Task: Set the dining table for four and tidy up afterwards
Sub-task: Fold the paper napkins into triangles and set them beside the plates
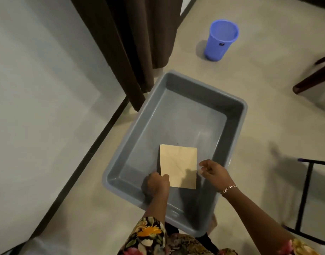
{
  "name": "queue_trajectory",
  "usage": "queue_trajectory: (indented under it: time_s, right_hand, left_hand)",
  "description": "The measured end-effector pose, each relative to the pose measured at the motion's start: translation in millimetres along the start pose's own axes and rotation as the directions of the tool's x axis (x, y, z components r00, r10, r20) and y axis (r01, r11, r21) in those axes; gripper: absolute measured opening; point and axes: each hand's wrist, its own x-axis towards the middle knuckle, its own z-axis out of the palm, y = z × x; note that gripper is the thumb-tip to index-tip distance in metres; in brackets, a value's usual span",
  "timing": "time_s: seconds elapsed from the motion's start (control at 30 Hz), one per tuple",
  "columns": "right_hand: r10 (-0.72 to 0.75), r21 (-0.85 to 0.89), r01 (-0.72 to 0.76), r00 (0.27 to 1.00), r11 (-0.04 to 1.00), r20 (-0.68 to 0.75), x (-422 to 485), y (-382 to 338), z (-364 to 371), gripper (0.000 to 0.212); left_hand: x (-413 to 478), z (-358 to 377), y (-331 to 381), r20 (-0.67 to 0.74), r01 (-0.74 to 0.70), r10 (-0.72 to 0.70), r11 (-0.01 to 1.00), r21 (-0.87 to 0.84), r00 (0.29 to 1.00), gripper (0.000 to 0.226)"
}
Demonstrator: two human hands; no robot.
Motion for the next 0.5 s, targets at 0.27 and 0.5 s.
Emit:
queue_trajectory:
  time_s: [0.27, 0.5]
  right_hand:
    - [0.084, 0.485, -0.040, 0.994, 0.874, -0.070, -36.3, 11.7, -13.2, 0.013]
    - [0.229, 0.835, -0.018, 0.965, 0.551, -0.130, -108.4, 49.0, -45.3, 0.020]
  left_hand:
    - [-68.3, -49.2, 42.7, 0.328, 0.248, 0.381, 0.245, -0.937, 0.864, 0.018]
    - [-174.9, -68.6, 52.0, 0.352, 0.289, 0.665, 0.208, -0.935, 0.659, 0.027]
